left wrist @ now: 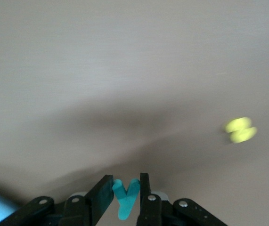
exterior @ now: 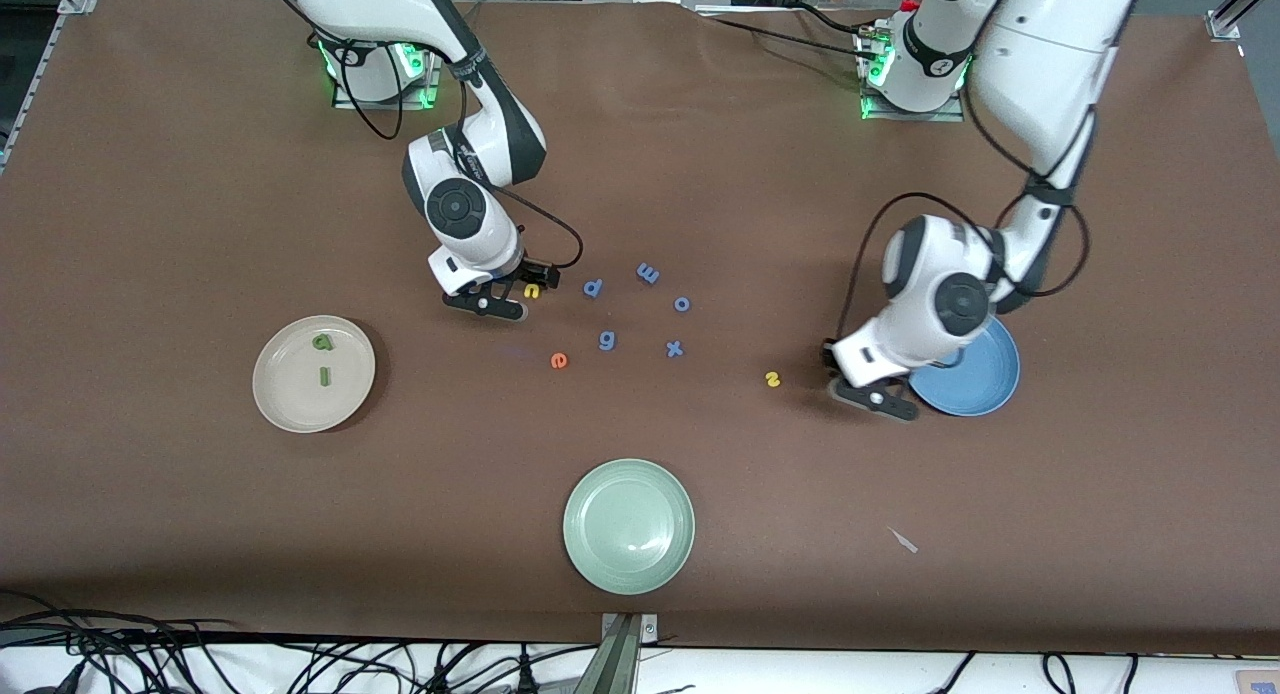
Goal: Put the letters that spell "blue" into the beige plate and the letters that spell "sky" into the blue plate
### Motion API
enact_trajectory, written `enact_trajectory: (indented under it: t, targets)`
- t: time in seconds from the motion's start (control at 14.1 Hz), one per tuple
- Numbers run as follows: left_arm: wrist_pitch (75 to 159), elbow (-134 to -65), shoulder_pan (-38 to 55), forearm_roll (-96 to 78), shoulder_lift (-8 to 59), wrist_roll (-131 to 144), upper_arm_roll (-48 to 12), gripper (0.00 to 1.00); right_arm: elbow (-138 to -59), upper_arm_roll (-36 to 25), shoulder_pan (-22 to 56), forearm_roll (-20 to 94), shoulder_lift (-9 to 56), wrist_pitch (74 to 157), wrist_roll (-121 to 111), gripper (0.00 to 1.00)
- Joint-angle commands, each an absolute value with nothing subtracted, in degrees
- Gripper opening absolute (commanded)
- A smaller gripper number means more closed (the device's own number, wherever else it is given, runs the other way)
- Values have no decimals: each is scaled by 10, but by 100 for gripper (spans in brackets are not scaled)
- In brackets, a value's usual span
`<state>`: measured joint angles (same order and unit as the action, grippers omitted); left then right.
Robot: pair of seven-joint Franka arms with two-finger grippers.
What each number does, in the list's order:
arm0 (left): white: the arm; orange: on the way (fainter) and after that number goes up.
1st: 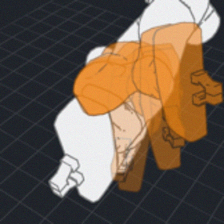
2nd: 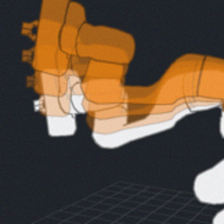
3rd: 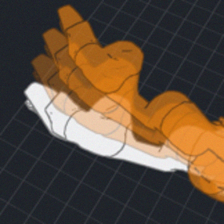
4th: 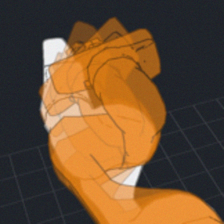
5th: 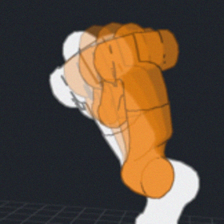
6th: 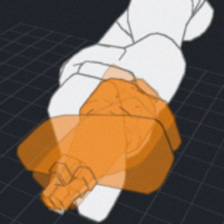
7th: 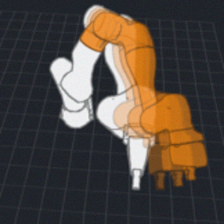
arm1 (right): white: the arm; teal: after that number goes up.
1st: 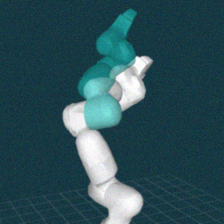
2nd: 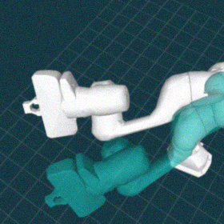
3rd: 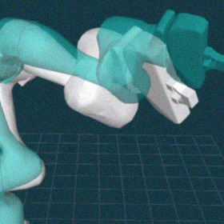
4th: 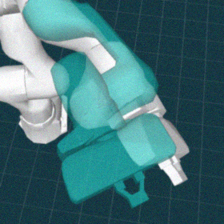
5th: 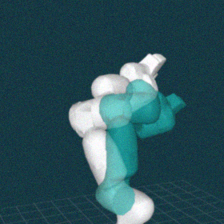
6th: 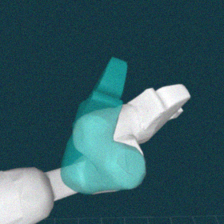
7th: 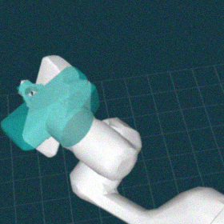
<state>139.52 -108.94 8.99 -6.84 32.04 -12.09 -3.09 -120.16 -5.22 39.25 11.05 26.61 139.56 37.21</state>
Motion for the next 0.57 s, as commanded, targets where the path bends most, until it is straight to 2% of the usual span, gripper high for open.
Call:
enact_trajectory:
  t: [0.0, 0.14, 0.28, 0.36, 0.5]
  targets:
    - [1363, -1103, 21, -69, 288, -192, -39, 7, -1207, -54, 402, 115, 279, 1426, 376, 100]
    - [1331, -1102, -4, -69, 275, -226, -40, 7, -1207, -54, 403, 115, 286, 1444, 377, 99]
    - [1331, -1107, -26, -69, 276, -270, -40, 8, -1206, -53, 403, 117, 290, 1455, 378, 91]
    - [1333, -1109, -34, -69, 282, -279, -40, 18, -1206, -53, 404, 117, 291, 1455, 382, 80]
    - [1336, -1112, -36, -69, 291, -280, -39, 61, -1205, -53, 406, 117, 290, 1455, 385, 56]
